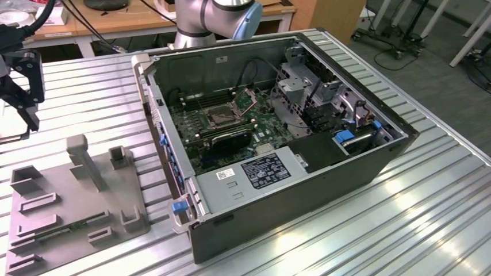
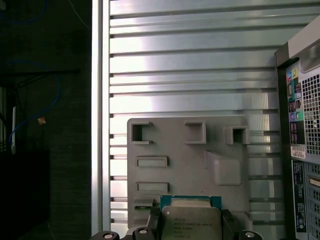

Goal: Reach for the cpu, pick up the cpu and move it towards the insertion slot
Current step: 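Pick up the cpu and move it towards the insertion slot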

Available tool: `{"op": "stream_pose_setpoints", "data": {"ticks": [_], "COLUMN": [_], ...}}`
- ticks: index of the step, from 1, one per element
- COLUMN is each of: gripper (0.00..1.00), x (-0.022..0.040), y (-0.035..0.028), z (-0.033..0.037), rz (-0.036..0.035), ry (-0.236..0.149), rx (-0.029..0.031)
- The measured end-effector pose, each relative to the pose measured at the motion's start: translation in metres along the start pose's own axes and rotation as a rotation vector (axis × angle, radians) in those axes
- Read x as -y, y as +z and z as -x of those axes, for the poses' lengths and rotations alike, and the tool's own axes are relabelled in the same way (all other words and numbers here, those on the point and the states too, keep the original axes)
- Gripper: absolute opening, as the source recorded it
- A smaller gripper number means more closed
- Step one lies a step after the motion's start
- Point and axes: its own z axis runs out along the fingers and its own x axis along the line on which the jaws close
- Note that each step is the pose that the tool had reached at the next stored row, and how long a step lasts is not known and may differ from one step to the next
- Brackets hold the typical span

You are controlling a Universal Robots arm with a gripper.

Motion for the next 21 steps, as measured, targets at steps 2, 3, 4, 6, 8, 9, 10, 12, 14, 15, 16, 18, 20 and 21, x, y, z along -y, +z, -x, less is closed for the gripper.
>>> {"op": "stream_pose_setpoints", "data": {"ticks": [2,3,4,6,8,9,10,12,14,15,16,18,20,21], "gripper": [0.55,0.55,0.55,0.55,0.55,0.55,0.55,0.55,0.55,0.55,0.55,0.55,0.55,0.55], "x": [0.0000,0.0000,0.0000,0.0000,0.0000,0.0000,0.0000,-0.0001,-0.0001,-0.0001,-0.0001,-0.0002,-0.0003,-0.0003], "y": [-0.0003,-0.0004,-0.0004,-0.0005,-0.0005,-0.0005,-0.0006,-0.0005,-0.0005,-0.0005,-0.0004,-0.0004,-0.0004,-0.0004], "z": [0.0000,0.0000,0.0000,0.0000,0.0000,0.0000,0.0004,0.0012,0.0027,0.0039,0.0051,0.0073,0.0093,0.0102], "rz": [-0.0001,-0.0001,-0.0001,-0.0001,-0.0001,-0.0001,-0.0002,-0.0001,-0.0002,-0.0002,-0.0001,0.0000,-0.0001,-0.0001], "ry": [0.000,0.000,0.000,0.000,0.000,0.000,0.000,0.000,0.000,0.000,0.000,0.000,0.000,0.000], "rx": [-0.0001,-0.0001,-0.0001,-0.0001,-0.0001,-0.0001,-0.0003,-0.0002,-0.0002,-0.0002,-0.0001,-0.0001,-0.0001,-0.0001]}}
